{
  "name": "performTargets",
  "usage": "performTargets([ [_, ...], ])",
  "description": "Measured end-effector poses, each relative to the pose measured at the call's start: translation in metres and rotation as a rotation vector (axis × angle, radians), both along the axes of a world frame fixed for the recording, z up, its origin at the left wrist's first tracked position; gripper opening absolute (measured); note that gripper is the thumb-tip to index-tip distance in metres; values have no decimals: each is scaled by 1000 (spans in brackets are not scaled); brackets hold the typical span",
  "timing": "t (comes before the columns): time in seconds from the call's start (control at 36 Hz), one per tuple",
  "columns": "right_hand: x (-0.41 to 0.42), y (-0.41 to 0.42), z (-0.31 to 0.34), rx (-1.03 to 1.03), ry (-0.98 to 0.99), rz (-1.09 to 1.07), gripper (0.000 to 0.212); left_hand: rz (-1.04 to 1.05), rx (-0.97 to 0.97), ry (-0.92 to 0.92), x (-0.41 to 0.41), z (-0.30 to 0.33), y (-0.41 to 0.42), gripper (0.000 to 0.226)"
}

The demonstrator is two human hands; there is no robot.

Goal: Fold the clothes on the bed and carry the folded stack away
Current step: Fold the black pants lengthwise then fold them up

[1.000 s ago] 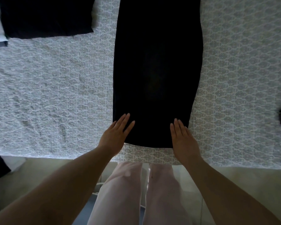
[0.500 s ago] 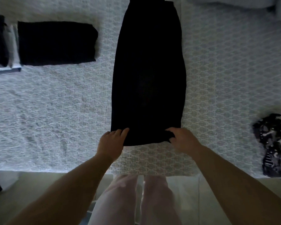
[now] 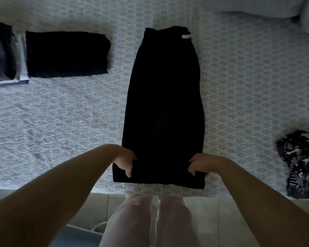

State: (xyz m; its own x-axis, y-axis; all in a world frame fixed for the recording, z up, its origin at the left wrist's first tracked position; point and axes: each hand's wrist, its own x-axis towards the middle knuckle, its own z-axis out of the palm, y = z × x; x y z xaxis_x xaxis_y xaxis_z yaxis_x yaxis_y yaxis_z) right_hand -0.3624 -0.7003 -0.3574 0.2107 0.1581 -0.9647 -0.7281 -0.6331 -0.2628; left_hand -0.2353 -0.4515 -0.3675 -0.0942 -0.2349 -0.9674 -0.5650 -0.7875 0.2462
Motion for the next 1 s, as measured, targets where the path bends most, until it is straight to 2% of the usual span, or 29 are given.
performTargets([
  [0.08, 3, -15, -12, 7, -18, -292, 10, 240, -35, -22, 15, -12, 8, 68],
  [0.14, 6, -26, -21, -7, -105, -605, 21, 551, -129, -100, 29, -20, 13, 65],
  [0.19, 8, -37, -31, 30, -195, -894, 36, 976, -261, -158, 41, -28, 17, 62],
  [0.25, 8, -40, -41, 84, -230, -1008, 47, 1442, -343, -136, 47, -37, 20, 58],
  [0.28, 6, -38, -47, 97, -231, -1004, 53, 1586, -346, -117, 47, -43, 21, 56],
  [0.31, 4, -34, -53, 95, -232, -981, 59, 1636, -314, -113, 43, -48, 22, 55],
  [0.36, -1, -25, -63, 76, -246, -968, 75, 1513, -189, -135, 29, -61, 23, 54],
  [0.42, -7, -18, -69, 54, -263, -1007, 81, 1360, -113, -193, 11, -71, 26, 56],
  [0.53, -24, -10, -79, 15, -307, -875, 64, 1376, -170, -319, -7, -78, 29, 52],
  [0.61, -34, -4, -87, -48, -327, -771, 61, 1384, -206, -365, -14, -80, 30, 49],
  [0.72, -29, -3, -85, -273, -548, -447, 59, 1277, -324, -555, -29, -78, 29, 38],
  [0.78, -26, -1, -85, -435, -676, -367, 55, 1197, -365, -694, -34, -77, 27, 40],
  [0.86, -30, 4, -91, -614, -650, -257, 58, 1033, -312, -822, -39, -80, 24, 43],
  [0.92, -35, 8, -95, -624, -554, -265, 62, 1007, -231, -852, -43, -83, 22, 41],
  [1.0, -38, 11, -98, -578, -545, -476, 64, 1026, -153, -843, -42, -86, 17, 41],
])
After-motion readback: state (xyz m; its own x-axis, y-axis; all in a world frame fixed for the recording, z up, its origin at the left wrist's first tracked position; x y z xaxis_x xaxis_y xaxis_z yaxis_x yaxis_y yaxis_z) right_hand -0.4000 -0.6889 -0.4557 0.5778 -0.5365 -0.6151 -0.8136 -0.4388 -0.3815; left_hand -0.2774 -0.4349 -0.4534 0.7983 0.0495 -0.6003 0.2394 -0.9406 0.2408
